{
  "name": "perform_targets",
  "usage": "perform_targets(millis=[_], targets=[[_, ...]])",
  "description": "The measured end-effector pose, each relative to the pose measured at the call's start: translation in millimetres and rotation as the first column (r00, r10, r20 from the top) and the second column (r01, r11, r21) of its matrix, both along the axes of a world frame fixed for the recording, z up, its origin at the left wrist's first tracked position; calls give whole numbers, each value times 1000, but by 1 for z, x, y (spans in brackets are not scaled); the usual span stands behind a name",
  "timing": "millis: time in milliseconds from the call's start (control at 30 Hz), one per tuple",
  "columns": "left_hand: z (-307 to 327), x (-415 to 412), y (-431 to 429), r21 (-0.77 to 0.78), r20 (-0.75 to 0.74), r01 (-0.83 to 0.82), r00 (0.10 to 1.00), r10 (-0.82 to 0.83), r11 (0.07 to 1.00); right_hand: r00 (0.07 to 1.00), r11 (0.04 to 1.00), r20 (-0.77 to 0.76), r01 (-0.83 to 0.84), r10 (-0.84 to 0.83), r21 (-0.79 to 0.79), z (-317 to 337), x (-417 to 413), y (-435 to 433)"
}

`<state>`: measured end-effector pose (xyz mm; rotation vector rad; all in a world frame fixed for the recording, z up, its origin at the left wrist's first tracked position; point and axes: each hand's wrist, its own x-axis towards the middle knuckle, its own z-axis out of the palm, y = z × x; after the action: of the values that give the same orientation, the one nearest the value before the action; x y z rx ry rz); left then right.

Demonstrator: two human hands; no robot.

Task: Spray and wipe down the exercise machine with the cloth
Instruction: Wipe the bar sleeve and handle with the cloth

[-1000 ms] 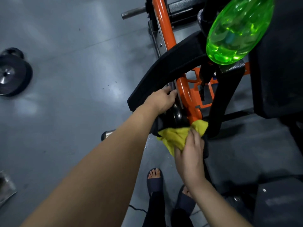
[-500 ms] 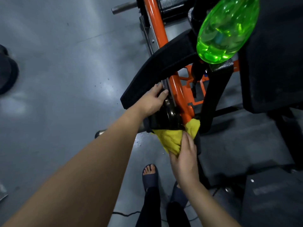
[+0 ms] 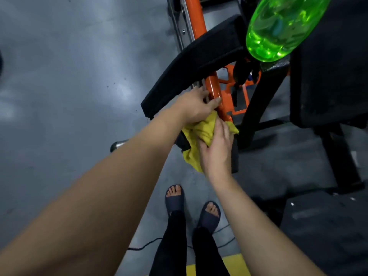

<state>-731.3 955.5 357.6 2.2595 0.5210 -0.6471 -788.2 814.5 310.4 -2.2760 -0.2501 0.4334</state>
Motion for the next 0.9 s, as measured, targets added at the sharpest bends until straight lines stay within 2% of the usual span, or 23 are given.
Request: perform_targets(millis=[100, 167, 267, 333, 367, 400, 433, 467, 533, 567, 633, 700, 800, 900], targets=[[7, 16, 2, 65, -152, 123, 982, -112, 990, 995, 999, -92, -30, 31, 15, -18, -39, -38], [4, 23, 4, 76, -192, 170, 970, -153, 983, 986, 999, -167, -10, 16, 40, -32, -57, -55], [-10, 36, 3, 2, -215, 117, 970, -113, 993, 993, 996, -114, 41, -31, 82, -45, -60, -52], [-25, 43, 10, -16, -209, -15, 978, 12, 1000, 998, 996, -25, 63, -61, 70, -41, -47, -37], [-35, 42, 14, 44, -171, -105, 979, 111, 994, 997, 996, 26, 65, -67, 56, -38, -40, -30], [-42, 39, 21, 175, -78, -202, 973, 218, 964, 995, 997, 82, 61, -64, 42, -32, -29, -22], [-48, 33, 29, 299, 57, -285, 958, 281, 911, 988, 998, 147, 52, -55, 23, -28, -16, -11], [-51, 23, 31, 333, 203, -349, 934, 295, 876, 980, 999, 198, 41, -38, -13, -24, -2, -2], [-53, -3, 26, 148, 420, -416, 848, 324, 897, 977, 993, 215, 16, 9, -114, -12, 24, 18], [-50, -15, 22, 44, 462, -403, 819, 340, 914, 980, 986, 197, -1, 35, -169, -7, 34, 26], [-47, -34, 16, -71, 454, -349, 823, 342, 934, 984, 972, 160, -35, 74, -233, -2, 40, 35], [-42, -47, 14, -148, 388, -299, 859, 334, 943, 985, 978, 157, -44, 77, -201, 2, 26, 27], [-37, -55, 10, -134, 284, -199, 931, 230, 971, 995, 977, 96, -15, 36, -212, -6, -19, -9], [-27, -52, 5, -36, 214, -140, 966, 145, 989, 979, 931, -172, -166, 114, -325, -6, -52, -52]])
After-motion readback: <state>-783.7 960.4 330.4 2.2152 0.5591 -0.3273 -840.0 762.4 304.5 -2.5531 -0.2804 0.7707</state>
